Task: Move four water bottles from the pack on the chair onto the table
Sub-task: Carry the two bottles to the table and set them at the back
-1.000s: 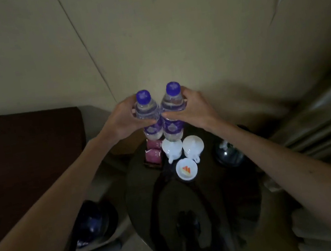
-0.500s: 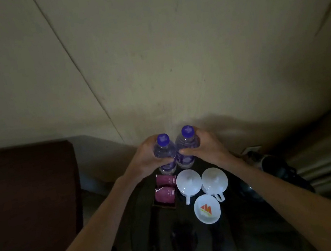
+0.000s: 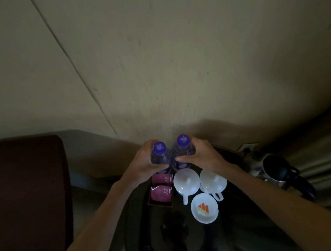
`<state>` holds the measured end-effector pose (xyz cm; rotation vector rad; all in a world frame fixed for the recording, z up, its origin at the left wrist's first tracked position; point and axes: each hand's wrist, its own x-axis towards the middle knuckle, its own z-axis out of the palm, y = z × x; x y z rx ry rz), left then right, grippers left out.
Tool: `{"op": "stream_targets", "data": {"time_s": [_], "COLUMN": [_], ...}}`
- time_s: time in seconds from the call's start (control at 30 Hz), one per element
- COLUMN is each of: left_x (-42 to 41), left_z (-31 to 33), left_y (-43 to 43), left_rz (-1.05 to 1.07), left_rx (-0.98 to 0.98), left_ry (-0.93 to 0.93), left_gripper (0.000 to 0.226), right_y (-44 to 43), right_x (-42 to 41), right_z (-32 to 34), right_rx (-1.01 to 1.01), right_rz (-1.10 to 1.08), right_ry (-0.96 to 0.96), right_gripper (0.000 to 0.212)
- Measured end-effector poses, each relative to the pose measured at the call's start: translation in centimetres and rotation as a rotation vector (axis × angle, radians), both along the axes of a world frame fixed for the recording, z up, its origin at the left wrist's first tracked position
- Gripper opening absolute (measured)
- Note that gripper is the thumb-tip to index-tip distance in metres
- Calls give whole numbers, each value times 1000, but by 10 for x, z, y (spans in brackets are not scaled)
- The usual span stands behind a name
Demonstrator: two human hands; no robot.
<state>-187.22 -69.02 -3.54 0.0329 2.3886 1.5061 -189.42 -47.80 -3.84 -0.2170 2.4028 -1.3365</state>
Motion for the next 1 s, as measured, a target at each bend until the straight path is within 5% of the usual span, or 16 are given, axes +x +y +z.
{"op": "stream_targets", "data": {"time_s": [1.0], "left_x": [2], "left_z": [-16], "left_y": [-7], "left_rz": [-48], "left_rx": [10], "left_ry": [-17], "left_gripper": [73], "right_y": [11], "right_x": [-3], "right_z": [-15], "right_rx": [-19], "right_rz": [50], "right_ry": [-192], "right_gripper": [70]}}
